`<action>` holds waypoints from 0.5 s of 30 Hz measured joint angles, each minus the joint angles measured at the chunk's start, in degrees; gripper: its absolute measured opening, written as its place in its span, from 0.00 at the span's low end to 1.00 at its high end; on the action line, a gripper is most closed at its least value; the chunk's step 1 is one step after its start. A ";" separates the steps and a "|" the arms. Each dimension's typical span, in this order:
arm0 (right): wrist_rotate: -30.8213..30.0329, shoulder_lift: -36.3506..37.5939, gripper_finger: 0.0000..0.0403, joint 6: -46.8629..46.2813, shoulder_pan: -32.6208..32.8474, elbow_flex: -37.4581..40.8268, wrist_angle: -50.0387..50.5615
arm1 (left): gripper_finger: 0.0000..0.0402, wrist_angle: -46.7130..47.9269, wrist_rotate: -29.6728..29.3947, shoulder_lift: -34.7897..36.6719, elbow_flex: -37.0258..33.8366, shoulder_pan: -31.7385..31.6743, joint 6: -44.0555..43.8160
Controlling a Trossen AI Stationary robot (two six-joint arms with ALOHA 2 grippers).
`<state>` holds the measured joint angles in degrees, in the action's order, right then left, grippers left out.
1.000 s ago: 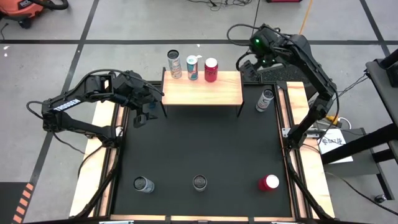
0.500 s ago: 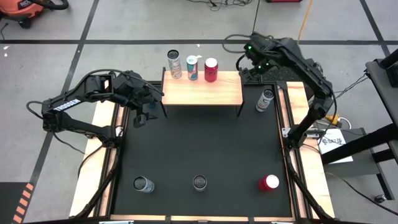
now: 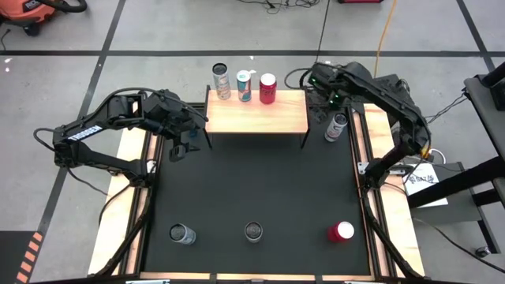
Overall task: Place canned beverage on shelf
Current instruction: Put the top white-pink soda can on the shelf
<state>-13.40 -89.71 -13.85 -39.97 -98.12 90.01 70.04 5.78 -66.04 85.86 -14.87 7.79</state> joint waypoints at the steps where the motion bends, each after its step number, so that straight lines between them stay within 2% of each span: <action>1: 0.02 1.15 0.89 -0.30 -0.30 1.21 0.06 | 0.87 0.07 0.00 0.00 0.00 0.01 0.00; 8: 0.65 10.13 0.89 -3.66 -2.72 8.01 -0.17 | 0.87 0.20 0.00 0.00 0.00 0.01 0.02; 10: 2.81 11.69 0.89 -3.87 -3.17 10.29 -1.13 | 0.87 0.18 0.00 0.00 0.00 0.02 0.00; 15: 3.12 13.90 0.89 -3.59 -3.22 15.21 -6.43 | 0.87 0.20 0.00 0.00 0.00 0.02 -0.02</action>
<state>-10.28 -75.81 -17.44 -43.18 -82.91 83.57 70.24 5.78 -66.04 85.86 -14.86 7.77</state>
